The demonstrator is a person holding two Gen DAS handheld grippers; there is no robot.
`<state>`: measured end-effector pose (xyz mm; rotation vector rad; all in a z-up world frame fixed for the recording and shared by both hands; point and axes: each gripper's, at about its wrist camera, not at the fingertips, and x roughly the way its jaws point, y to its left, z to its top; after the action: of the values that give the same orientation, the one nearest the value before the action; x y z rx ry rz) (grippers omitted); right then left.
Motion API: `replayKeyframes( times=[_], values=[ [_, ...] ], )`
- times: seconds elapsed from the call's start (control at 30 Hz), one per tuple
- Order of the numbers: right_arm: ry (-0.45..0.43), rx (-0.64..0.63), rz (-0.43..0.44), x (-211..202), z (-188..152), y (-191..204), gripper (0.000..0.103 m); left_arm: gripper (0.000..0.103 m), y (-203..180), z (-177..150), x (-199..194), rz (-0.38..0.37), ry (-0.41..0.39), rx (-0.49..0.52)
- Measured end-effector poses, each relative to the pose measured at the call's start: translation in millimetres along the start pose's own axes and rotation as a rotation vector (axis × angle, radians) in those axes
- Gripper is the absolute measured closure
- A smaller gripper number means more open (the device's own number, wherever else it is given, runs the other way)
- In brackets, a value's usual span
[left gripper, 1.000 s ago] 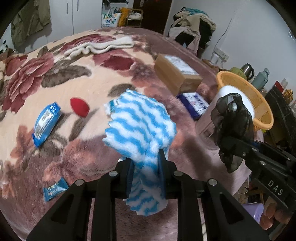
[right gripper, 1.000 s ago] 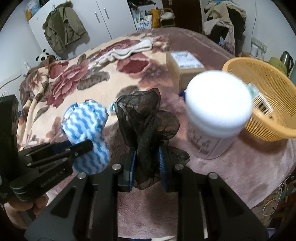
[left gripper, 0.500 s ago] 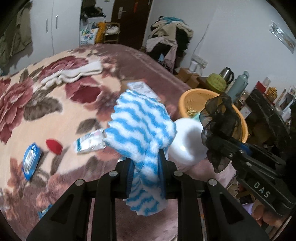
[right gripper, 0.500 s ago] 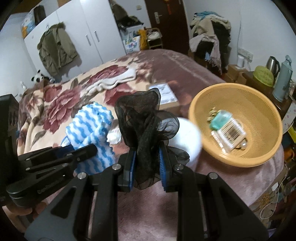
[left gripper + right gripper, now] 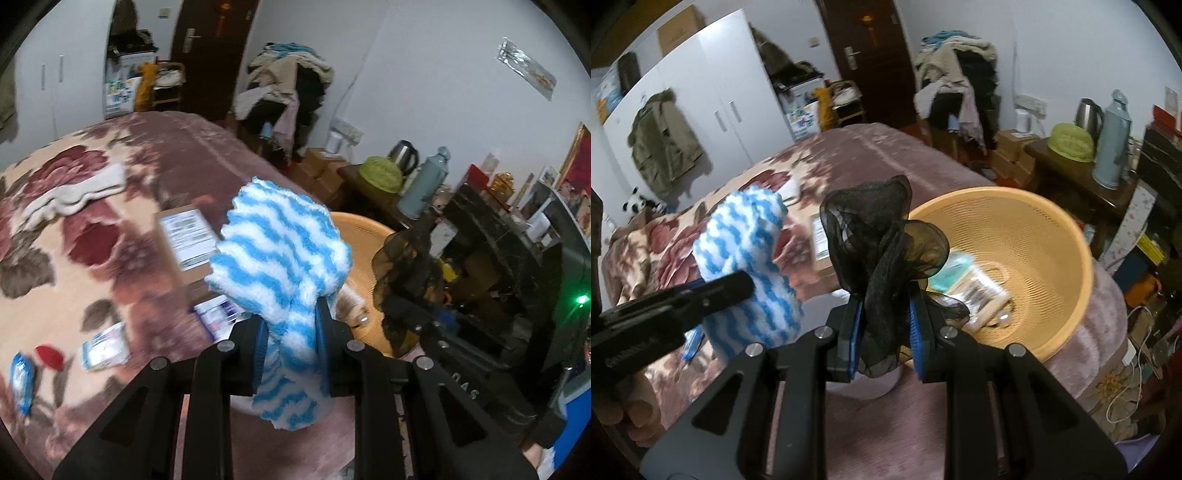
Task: Organize soft objects
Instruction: 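Carry the wavy cloth and scrunchie over the orange basket with both tools, then open both tools to drop the cloth and scrunchie into the basket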
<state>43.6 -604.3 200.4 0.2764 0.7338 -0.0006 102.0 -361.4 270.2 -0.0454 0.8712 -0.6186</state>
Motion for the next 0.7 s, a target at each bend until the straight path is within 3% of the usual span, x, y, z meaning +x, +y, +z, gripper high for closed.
replayKeyframes(
  times=[0.4,0.5,0.57,0.63,0.7],
  values=[
    [-0.008,0.113,-0.097,11,16,-69,0.078,0.077,-57,16,92,-0.147,0.1,0.006],
    [-0.009,0.139,-0.098,14,17,-79,0.078,0.058,-65,12,106,-0.158,0.12,0.017],
    [-0.003,0.151,-0.098,17,21,-85,0.077,0.033,-68,9,111,-0.151,0.128,0.023],
    [0.01,0.165,-0.096,21,22,-90,0.067,0.027,-67,8,111,-0.134,0.118,0.023],
    [0.012,0.178,-0.125,24,24,-96,0.033,0.014,-63,9,111,-0.112,0.111,0.014]
  ],
)
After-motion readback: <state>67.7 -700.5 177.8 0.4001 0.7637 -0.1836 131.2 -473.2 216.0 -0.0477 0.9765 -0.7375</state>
